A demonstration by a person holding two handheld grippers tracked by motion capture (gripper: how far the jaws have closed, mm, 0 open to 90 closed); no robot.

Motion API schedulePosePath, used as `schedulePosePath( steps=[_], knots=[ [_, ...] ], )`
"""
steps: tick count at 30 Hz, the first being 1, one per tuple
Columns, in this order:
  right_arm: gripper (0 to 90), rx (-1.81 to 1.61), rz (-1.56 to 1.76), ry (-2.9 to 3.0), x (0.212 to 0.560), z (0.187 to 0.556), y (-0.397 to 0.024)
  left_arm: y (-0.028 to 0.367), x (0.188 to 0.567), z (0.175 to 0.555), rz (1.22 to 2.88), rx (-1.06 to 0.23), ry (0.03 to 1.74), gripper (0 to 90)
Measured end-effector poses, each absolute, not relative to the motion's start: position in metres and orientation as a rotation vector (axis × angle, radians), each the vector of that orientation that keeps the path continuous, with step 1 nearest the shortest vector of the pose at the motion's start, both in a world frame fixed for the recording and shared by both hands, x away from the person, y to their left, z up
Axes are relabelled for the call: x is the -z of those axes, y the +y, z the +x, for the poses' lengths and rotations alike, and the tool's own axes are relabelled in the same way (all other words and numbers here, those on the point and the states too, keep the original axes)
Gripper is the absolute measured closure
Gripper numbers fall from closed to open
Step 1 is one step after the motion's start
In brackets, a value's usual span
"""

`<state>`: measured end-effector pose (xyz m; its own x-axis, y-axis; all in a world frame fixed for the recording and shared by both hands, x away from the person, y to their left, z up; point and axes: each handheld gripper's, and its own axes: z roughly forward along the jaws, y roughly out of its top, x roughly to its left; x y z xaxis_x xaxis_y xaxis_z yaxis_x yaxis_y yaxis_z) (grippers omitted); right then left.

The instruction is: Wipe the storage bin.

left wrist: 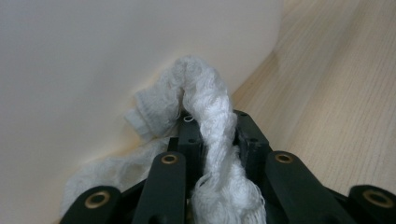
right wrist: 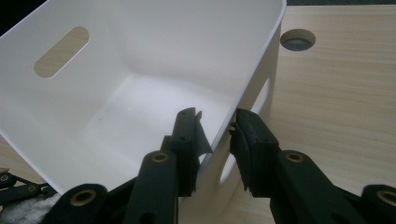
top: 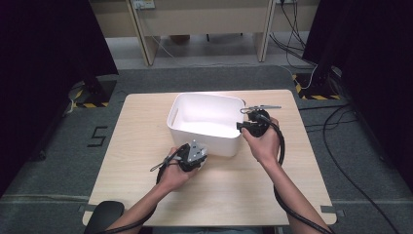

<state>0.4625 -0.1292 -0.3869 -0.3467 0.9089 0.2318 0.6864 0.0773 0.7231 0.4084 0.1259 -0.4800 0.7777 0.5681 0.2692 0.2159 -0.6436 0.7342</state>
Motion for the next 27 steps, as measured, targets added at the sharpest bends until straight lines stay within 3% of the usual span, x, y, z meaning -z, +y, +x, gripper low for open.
schedulePosePath(
  steps=[27],
  knots=[
    [70.4,-1.136,1.595,2.080,0.3870,0.4628,-0.1297,0.1168,0.4722,0.4058,2.229,-0.624,0.573,75.5]
  ],
)
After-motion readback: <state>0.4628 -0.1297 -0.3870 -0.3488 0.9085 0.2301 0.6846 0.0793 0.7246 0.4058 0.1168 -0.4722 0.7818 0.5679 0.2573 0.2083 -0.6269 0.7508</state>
